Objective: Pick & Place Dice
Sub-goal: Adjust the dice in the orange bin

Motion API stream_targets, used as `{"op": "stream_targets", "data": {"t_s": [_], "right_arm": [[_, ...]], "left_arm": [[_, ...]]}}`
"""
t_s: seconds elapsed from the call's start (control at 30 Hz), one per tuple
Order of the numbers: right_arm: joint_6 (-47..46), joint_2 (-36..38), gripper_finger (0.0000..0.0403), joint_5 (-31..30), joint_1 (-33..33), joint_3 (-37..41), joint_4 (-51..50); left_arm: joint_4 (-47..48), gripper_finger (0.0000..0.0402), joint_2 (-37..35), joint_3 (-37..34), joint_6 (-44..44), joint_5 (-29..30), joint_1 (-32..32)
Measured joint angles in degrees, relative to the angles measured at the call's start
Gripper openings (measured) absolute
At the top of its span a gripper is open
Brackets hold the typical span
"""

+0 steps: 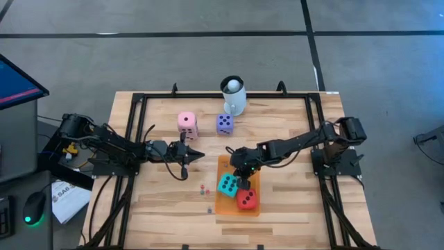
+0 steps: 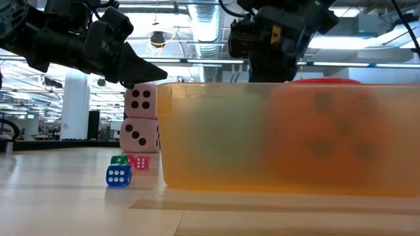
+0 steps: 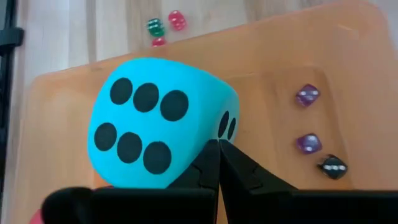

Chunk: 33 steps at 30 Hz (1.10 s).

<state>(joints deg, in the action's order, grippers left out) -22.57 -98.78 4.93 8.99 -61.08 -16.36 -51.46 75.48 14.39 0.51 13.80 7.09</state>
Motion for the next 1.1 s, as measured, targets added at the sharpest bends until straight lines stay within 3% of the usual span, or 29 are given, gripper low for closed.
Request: {"op": "stream_targets", "data": {"t_s": [0.43, 0.77, 1.1], "right_arm": [[3.33, 0.00, 0.0000, -3.38, -2.66, 0.00, 0.19], [5.63, 0.00, 0.0000, -1.15, -4.28, 0.02, 0.19], [5.80, -6.32, 0.0000, 1.01, -3.26, -0.18, 2.11]], "left_arm": [[0.00, 0.0000, 0.00, 0.00, 0.00, 0.20, 0.02], [0.00, 0.0000, 0.00, 0.00, 0.00, 0.15, 0.00], [0.16, 0.0000, 0.00, -0.08, 0.38, -0.09, 0.00]]}}
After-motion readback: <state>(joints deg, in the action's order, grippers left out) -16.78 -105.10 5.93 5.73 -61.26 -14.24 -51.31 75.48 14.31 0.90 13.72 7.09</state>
